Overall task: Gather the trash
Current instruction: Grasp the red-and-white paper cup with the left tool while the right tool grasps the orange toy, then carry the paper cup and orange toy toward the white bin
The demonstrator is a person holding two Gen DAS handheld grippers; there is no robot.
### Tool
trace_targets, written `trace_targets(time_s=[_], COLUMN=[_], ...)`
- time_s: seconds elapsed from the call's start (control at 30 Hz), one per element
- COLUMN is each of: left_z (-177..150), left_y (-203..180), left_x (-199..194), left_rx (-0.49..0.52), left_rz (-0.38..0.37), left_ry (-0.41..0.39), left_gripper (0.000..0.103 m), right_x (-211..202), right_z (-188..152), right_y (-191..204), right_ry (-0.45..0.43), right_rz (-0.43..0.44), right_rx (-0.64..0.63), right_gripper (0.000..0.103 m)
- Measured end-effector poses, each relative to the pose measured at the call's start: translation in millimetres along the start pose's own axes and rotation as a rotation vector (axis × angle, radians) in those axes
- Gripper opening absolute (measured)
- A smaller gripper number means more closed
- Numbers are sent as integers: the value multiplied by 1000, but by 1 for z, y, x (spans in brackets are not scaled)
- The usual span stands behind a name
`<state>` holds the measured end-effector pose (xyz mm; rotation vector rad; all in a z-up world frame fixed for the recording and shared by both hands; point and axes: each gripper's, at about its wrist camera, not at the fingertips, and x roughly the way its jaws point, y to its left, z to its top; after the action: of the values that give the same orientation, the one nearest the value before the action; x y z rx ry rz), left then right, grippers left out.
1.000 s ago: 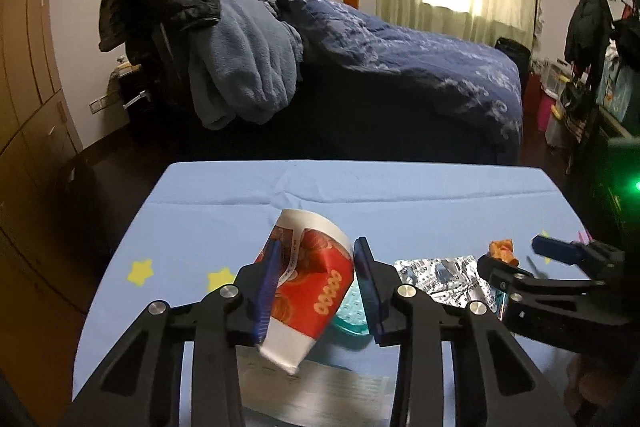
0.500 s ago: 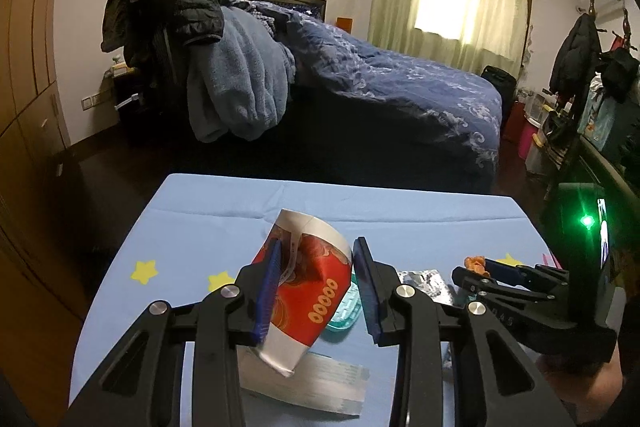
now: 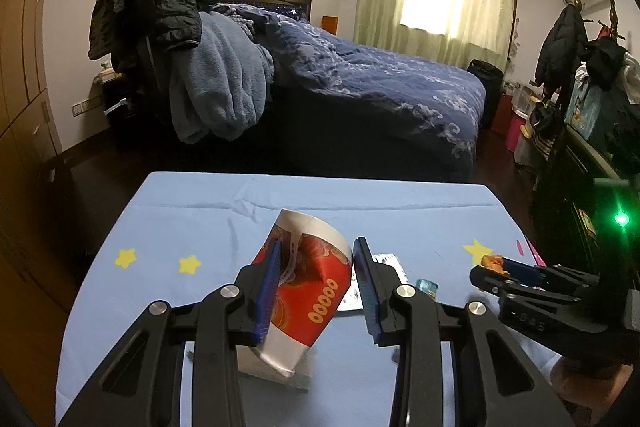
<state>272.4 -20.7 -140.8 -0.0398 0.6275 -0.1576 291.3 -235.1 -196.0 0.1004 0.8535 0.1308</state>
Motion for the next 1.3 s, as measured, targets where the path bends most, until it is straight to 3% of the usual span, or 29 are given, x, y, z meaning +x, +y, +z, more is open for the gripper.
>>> trace_targets(time_s=[0.4, 0.9, 1.03, 1.17, 1.23, 1.27, 1.3], left_z=[-12, -19, -25, -31, -33, -33, -34], left_y=[-32, -112, -120, -113, -110, -110, -109], left_x=[-17, -29, -23, 4, 20, 25, 28], left_rx=[10, 102, 126, 108, 98, 101, 104], left_rz=[-27, -147, -122, -77, -54, -47, -45], left_ry=[18, 20, 33, 94, 130, 137, 136], left_gripper=[37, 37, 37, 37, 39, 46, 63], right_x=[-43, -90, -99, -104, -105, -105, -105], right_z=[-30, -70, -75, -75, -75, -75, -74], right_y=[-24, -94, -104, -107, -105, -105, -104], right_ry=[-26, -56, -67, -78, -82, -84, -85], right_rz=[-6, -80, -89, -79, -74, -71, -68], right_rx=[41, 160, 171, 171, 167, 165, 165], right_gripper=[41, 41, 41, 41, 41, 41, 41])
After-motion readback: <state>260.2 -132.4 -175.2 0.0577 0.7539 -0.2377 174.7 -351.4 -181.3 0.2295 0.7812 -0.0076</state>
